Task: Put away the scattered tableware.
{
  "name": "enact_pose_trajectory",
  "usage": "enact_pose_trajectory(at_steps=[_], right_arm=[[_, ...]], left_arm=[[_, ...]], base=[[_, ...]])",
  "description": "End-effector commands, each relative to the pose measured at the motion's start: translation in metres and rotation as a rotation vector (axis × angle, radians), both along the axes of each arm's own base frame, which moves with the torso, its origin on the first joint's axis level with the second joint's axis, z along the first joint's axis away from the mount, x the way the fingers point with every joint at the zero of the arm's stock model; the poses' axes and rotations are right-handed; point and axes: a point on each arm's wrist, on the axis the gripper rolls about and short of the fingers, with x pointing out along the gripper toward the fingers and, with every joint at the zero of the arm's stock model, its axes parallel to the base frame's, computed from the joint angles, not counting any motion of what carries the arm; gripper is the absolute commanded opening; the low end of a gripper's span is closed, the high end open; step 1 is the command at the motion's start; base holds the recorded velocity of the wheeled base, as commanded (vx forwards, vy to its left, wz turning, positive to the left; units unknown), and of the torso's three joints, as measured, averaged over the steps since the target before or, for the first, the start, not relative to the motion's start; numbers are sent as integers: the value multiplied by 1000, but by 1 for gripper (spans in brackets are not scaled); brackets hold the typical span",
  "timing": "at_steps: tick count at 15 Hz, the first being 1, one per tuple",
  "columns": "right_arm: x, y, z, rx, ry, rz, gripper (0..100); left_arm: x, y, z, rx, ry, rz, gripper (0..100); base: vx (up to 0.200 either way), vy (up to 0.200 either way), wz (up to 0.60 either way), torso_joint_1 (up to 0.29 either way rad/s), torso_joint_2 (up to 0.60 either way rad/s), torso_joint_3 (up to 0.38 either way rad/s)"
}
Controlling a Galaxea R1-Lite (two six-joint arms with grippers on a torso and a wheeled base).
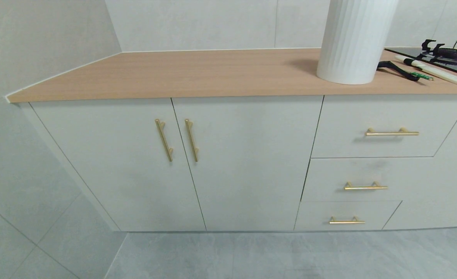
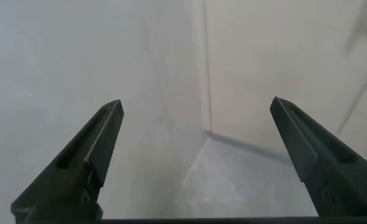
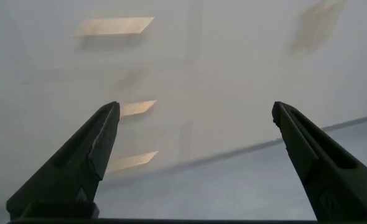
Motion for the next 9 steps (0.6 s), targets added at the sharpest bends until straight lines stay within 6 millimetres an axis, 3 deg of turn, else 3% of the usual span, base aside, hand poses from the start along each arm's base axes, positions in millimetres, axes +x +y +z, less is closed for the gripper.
enact_pose_trajectory(at_steps=[1, 4, 9], right_arm=[[3, 2, -14, 46, 50, 122, 100], [4, 6, -19, 43, 99, 262, 100], [4, 6, -19, -6, 110, 275, 100]], left_arm=[[5, -4, -11, -1, -1, -205, 100], [6, -10, -17, -81, 41, -452, 100], [6, -10, -16, -81, 36, -456, 100]], base=[[0, 0, 0, 0, 0, 0], [0, 0, 0, 0, 0, 0], [0, 0, 0, 0, 0, 0]])
